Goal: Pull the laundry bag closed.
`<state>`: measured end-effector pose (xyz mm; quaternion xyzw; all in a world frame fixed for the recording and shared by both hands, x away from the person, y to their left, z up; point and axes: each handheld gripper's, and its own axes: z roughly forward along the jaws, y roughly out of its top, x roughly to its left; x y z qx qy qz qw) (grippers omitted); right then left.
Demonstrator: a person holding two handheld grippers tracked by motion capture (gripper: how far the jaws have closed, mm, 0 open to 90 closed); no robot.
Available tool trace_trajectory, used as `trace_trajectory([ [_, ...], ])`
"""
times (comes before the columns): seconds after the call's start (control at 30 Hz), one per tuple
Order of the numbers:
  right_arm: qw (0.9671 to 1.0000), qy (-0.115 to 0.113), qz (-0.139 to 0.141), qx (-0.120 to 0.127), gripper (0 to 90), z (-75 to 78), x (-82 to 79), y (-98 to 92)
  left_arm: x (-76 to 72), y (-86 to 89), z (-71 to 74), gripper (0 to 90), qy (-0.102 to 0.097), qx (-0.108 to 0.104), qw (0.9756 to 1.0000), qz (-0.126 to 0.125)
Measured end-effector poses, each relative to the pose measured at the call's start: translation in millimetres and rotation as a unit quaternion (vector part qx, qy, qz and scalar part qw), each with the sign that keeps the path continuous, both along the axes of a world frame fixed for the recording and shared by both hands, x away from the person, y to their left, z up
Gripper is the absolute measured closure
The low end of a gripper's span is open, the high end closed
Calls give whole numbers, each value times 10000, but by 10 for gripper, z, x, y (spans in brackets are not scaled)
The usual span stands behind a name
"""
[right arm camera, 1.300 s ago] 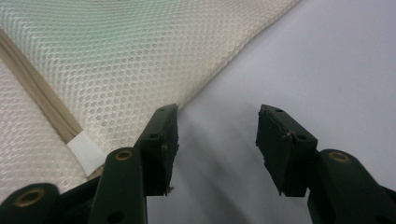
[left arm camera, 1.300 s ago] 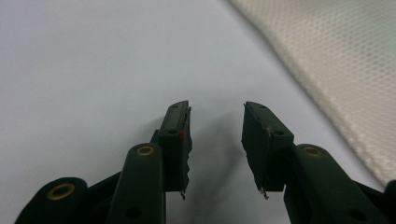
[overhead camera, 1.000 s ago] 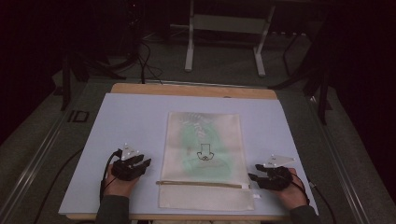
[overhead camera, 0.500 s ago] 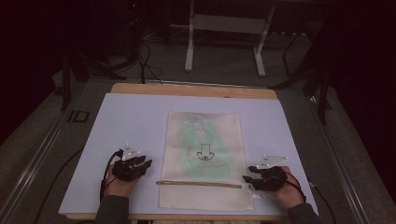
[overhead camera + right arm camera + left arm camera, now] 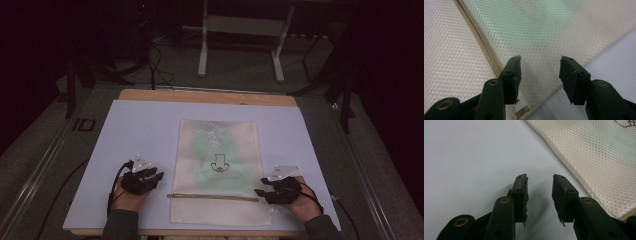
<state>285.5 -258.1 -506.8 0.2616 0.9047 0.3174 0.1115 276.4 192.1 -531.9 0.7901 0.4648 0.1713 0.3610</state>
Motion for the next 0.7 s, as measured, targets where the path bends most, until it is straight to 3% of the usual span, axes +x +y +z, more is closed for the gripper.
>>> trace_trajectory([
  [0.7,9993,32,339,-133,519,18,14,233,-10,-13,9,652,-17,18,10000,-73],
])
